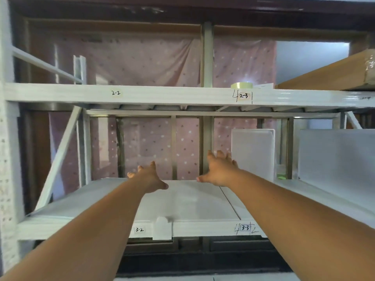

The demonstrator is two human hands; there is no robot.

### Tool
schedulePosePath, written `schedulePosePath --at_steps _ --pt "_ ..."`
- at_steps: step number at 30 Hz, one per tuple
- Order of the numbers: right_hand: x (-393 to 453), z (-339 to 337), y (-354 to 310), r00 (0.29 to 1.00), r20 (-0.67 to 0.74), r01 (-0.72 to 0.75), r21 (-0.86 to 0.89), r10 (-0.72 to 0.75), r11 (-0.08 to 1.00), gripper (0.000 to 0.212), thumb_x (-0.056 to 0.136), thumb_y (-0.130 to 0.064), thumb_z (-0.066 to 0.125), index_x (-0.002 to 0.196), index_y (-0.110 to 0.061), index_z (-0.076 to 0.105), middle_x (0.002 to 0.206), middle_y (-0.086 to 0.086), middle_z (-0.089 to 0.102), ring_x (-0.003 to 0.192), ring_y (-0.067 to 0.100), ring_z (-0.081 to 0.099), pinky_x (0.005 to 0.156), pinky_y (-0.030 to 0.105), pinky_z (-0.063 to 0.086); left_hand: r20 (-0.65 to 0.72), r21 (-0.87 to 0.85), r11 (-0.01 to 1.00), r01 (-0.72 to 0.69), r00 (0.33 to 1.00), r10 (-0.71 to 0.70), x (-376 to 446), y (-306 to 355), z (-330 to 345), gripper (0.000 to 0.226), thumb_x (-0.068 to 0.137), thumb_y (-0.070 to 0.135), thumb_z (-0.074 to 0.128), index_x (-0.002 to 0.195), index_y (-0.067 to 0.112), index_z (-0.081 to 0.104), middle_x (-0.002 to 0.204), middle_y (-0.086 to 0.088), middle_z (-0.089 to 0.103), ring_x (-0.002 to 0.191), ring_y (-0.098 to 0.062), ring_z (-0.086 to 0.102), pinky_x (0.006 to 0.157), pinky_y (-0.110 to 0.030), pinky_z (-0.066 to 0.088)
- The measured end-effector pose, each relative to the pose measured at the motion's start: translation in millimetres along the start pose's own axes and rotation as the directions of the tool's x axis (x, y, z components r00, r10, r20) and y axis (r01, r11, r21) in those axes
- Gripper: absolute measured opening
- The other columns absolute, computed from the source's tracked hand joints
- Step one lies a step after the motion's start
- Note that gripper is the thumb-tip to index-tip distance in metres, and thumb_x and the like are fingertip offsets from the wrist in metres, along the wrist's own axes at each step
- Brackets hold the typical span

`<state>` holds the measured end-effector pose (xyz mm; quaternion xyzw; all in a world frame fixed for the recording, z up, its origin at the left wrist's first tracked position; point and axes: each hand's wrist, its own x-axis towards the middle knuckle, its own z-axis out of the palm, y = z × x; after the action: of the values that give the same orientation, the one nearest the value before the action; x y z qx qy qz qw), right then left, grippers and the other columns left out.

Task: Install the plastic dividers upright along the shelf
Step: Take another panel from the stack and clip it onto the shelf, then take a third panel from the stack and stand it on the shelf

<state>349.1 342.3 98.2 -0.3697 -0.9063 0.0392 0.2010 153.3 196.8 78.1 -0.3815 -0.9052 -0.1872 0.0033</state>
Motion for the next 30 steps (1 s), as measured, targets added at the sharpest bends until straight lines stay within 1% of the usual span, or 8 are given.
schedulePosePath --at_steps 6,9,12,15,18,23,27,30 --pt "17 48 -49 0.981 0.157 0.106 0.065 -0.115 0.992 0.117 0.079 -0.067 0.069 0.159 -0.023 -0.004 0.168 0.011 -0.005 0.151 0.041 -0.003 0.121 0.056 0.018 0.056 -0.083 0.993 0.08 0.996 -0.075 -19 -86 -14 0.113 0.09 0.044 0.081 0.169 0.013 0.007 0.172 -0.018 0.027 0.154 -0.036 0.034 0.122 -0.042 0.033" --pt "21 72 -82 0.964 0.202 0.157 0.099 -0.174 0.983 0.114 0.08 -0.067 0.068 0.159 -0.019 0.001 0.168 0.012 0.004 0.151 0.043 0.005 0.119 0.053 0.024 0.024 -0.072 0.986 0.149 0.989 -0.148 -34 -124 -18 0.104 0.087 0.041 0.084 0.166 0.017 0.022 0.163 -0.014 0.042 0.143 -0.034 0.048 0.116 -0.04 0.039" --pt "24 94 -119 0.932 0.245 0.247 0.105 -0.266 0.963 0.11 0.081 -0.066 0.067 0.159 -0.016 0.006 0.164 0.016 0.016 0.148 0.044 0.016 0.117 0.05 0.029 0.018 -0.066 0.979 0.195 0.981 -0.194 -49 -160 -20 0.093 0.09 0.032 0.084 0.163 0.021 0.028 0.151 -0.01 0.052 0.134 -0.031 0.052 0.112 -0.039 0.041" --pt "25 111 -155 0.899 0.283 0.31 0.13 -0.335 0.942 0.108 0.082 -0.066 0.066 0.159 -0.015 0.009 0.164 0.017 0.017 0.148 0.042 0.018 0.116 0.051 0.03 0.016 -0.015 0.954 0.299 0.954 -0.298 -67 -192 -26 0.091 0.091 0.038 0.08 0.163 0.018 0.028 0.149 -0.012 0.053 0.134 -0.033 0.053 0.111 -0.039 0.041" --pt "23 126 -187 0.863 0.322 0.353 0.167 -0.39 0.92 0.103 0.083 -0.065 0.065 0.158 -0.016 0.014 0.163 0.015 0.019 0.146 0.04 0.021 0.114 0.051 0.032 -0.011 -0.042 0.919 0.391 0.92 -0.392 -82 -224 -29 0.093 0.086 0.04 0.084 0.16 0.02 0.031 0.141 -0.013 0.057 0.126 -0.033 0.059 0.11 -0.044 0.05" --pt "19 152 -234 0.807 0.367 0.426 0.182 -0.464 0.886 0.1 0.083 -0.065 0.065 0.157 -0.015 0.018 0.16 0.016 0.026 0.14 0.039 0.032 0.111 0.048 0.036 -0.032 -0.04 0.898 0.439 0.897 -0.44 -98 -268 -26 0.088 0.085 0.036 0.084 0.157 0.018 0.036 0.14 -0.011 0.059 0.124 -0.03 0.06 0.104 -0.04 0.053" --pt "17 172 -262 0.769 0.399 0.457 0.203 -0.499 0.866 0.1 0.084 -0.065 0.065 0.157 -0.015 0.018 0.159 0.016 0.028 0.141 0.039 0.031 0.111 0.047 0.037 -0.01 -0.047 0.863 0.503 0.864 -0.504 -107 -297 -19 0.101 0.087 0.04 0.083 0.165 0.021 0.021 0.152 -0.015 0.052 0.128 -0.033 0.058 0.103 -0.041 0.053" --pt "19 184 -274 0.757 0.411 0.466 0.203 -0.507 0.861 0.097 0.085 -0.063 0.064 0.156 -0.014 0.02 0.157 0.018 0.031 0.14 0.037 0.034 0.111 0.045 0.038 0.004 -0.104 0.872 0.478 0.877 -0.48 -109 -315 -14 0.098 0.089 0.035 0.083 0.165 0.027 0.023 0.139 -0.011 0.06 0.098 -0.018 0.063 0.069 -0.021 0.054"
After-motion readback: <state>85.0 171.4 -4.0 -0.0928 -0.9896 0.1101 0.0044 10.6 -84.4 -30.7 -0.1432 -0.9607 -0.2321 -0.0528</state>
